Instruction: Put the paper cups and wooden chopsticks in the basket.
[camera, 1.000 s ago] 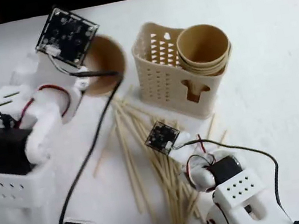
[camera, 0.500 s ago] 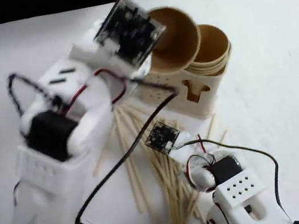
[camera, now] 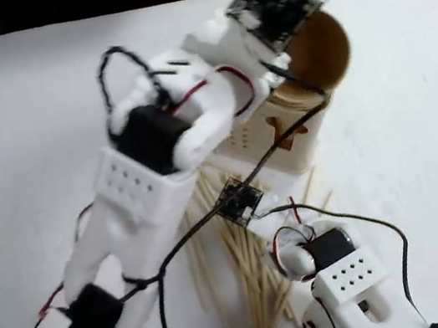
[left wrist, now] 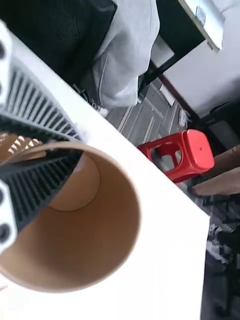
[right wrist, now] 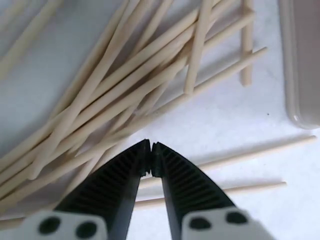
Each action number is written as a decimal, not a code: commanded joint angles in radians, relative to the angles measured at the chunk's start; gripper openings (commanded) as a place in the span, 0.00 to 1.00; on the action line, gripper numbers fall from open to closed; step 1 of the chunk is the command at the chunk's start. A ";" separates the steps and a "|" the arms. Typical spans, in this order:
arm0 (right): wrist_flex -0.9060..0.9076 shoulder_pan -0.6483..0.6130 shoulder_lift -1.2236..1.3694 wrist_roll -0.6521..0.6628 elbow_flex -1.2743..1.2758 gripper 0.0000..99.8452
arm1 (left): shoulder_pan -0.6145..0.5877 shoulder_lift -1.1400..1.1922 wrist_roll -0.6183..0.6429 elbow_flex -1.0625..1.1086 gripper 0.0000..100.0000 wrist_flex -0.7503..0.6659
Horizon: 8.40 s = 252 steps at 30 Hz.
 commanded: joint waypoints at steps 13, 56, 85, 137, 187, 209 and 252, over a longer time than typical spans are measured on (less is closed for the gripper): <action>-0.015 -0.001 -0.002 0.006 -0.008 0.02 | -0.105 0.131 0.161 -0.055 0.24 0.006; -0.015 -0.001 -0.002 0.006 -0.006 0.02 | -0.180 0.137 0.226 0.002 0.24 -0.221; -0.015 0.008 -0.010 -0.002 -0.017 0.02 | -0.323 -0.145 0.074 -0.239 0.02 0.559; 0.094 -0.259 0.920 -0.549 -0.881 0.10 | -0.923 -1.632 -0.032 1.944 0.02 -0.048; 0.278 -0.291 0.967 -0.646 -1.172 0.02 | -0.929 -1.785 -0.034 2.044 0.02 -0.043; -0.021 -0.285 0.515 -0.646 -1.174 0.02 | -0.929 -1.785 -0.035 2.044 0.02 -0.041; -0.335 0.157 0.553 -0.562 -1.174 0.13 | -0.929 -1.785 -0.040 2.059 0.02 -0.049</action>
